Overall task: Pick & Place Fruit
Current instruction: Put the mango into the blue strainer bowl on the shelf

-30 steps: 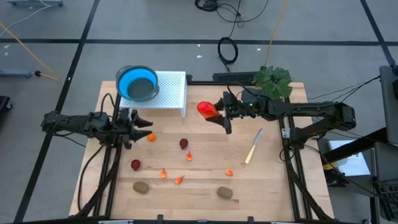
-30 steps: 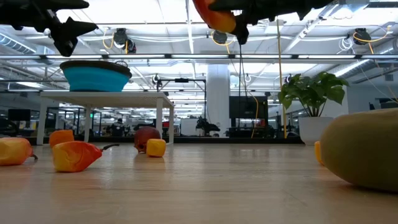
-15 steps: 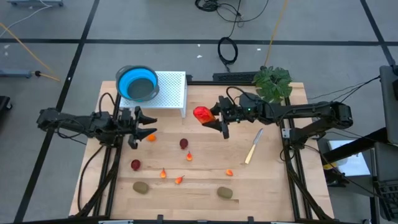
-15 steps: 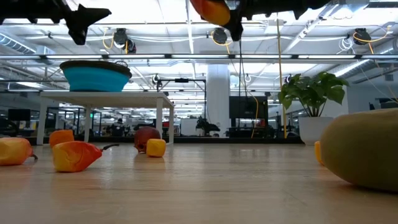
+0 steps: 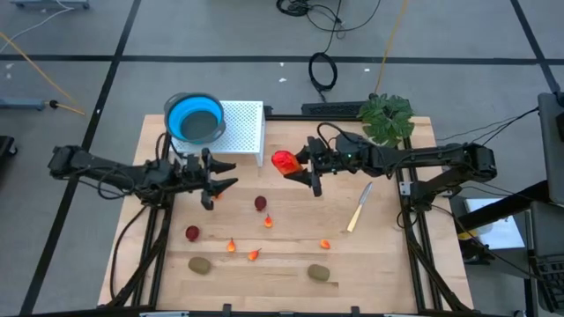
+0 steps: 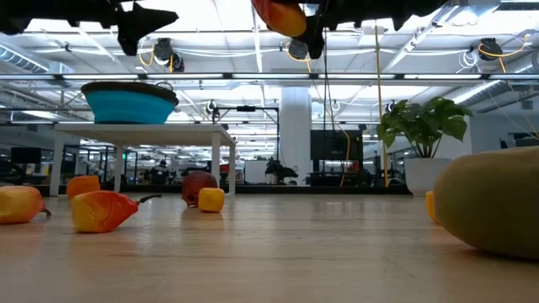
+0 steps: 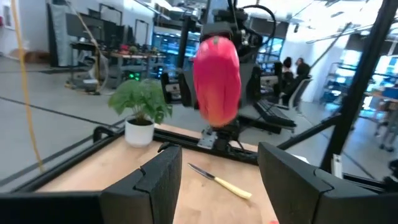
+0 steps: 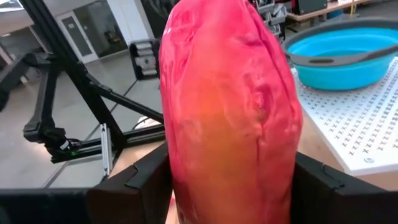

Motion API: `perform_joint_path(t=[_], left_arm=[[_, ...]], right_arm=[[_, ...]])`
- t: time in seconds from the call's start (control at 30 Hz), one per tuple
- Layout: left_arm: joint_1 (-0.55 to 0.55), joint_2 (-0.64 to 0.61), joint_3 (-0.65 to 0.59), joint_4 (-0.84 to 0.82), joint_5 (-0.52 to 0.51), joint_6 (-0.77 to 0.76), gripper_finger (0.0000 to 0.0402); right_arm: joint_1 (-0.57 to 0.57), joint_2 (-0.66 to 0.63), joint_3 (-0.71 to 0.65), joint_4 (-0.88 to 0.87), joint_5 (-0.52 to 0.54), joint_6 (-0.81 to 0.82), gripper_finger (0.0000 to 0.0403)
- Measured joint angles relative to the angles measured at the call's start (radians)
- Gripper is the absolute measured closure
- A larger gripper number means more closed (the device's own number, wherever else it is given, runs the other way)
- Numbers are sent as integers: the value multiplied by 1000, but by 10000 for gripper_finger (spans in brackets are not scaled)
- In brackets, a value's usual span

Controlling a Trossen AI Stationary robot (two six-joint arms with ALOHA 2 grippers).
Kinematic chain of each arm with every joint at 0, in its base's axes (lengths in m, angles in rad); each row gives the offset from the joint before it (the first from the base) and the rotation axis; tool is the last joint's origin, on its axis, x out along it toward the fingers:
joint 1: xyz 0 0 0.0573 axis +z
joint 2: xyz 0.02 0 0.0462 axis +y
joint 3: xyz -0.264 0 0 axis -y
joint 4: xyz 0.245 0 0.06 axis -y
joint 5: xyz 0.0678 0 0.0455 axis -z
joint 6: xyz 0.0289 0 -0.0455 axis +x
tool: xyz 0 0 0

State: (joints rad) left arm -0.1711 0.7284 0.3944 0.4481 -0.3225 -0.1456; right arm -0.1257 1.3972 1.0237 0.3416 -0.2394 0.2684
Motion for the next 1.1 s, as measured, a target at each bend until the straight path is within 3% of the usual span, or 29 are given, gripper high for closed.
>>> perform_joint_path(t=[0.67,1.1], left_arm=[[0,359,411,-138,-55,223,192],[0,474,468,-132,-45,193,192]], right_arm=[[0,0,0,51,-53,-57,179],[3,0,0,53,-73,-102,179]])
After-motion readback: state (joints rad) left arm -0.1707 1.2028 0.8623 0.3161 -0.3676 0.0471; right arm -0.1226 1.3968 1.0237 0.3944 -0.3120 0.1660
